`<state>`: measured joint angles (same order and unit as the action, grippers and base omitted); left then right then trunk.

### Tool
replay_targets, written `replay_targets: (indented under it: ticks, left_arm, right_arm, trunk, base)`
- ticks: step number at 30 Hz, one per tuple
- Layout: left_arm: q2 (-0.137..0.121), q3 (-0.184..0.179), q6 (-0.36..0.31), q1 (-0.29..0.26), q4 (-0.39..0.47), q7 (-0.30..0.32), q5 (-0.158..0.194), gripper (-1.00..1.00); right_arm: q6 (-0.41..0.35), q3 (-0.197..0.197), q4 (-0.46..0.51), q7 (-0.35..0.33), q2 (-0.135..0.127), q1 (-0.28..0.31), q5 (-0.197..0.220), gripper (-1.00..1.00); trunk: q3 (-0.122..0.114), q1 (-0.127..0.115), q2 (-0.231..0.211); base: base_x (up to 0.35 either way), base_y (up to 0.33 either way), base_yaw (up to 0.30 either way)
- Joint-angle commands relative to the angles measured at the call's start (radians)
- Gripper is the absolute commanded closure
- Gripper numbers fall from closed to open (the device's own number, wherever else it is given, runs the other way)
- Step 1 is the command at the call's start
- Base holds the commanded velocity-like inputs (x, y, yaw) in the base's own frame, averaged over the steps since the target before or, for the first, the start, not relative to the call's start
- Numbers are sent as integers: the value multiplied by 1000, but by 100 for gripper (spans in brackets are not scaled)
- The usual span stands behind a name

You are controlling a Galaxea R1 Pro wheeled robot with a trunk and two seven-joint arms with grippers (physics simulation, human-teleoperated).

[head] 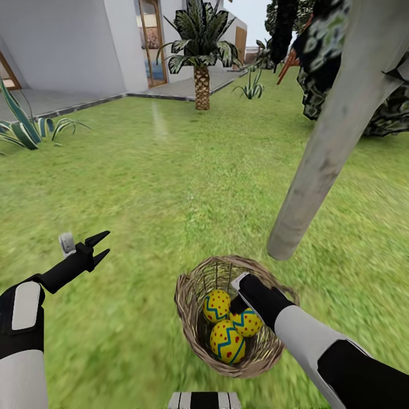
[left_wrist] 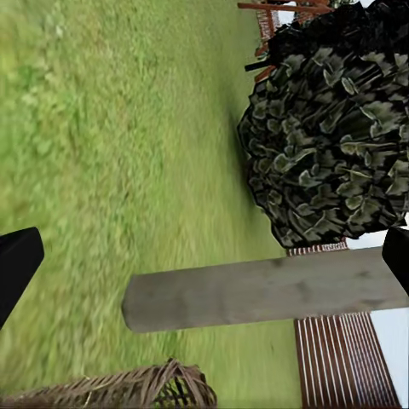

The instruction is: Take the three Easter eggs out of the wicker basket on the lawn in the garden, then place them on the lawn next to a single tree (choose any tree) so that all three eggs are next to the same tree and none are left in the basket.

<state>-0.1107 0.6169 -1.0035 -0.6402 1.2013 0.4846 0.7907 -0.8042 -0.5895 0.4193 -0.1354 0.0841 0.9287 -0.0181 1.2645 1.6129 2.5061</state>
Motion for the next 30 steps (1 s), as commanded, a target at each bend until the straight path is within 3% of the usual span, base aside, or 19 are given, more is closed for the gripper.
replay_targets:
  ticks: [1,13,15,30]
  left_arm:
    - [0,2,-6,-1,0,6,-4,-100]
    - [0,3,-6,-1,0,6,-3,-100]
    - [-10,1,5,10,-12,6,-3,-100]
    - [-13,3,5,33,-43,8,-2,-100]
  right_arm:
    - [-4,-6,1,-4,-1,1,-3,-100]
    - [-4,-6,3,-3,-1,1,-6,-100]
    - [7,6,14,-9,1,5,0,-100]
    - [2,65,29,-2,0,5,1,-100]
  trunk:
    - [6,0,1]
    - [30,2,2]
    - [30,2,2]
    - [30,2,2]
  base:
    - [0,0,0]
    - [0,0,0]
    - [0,0,0]
    - [0,0,0]
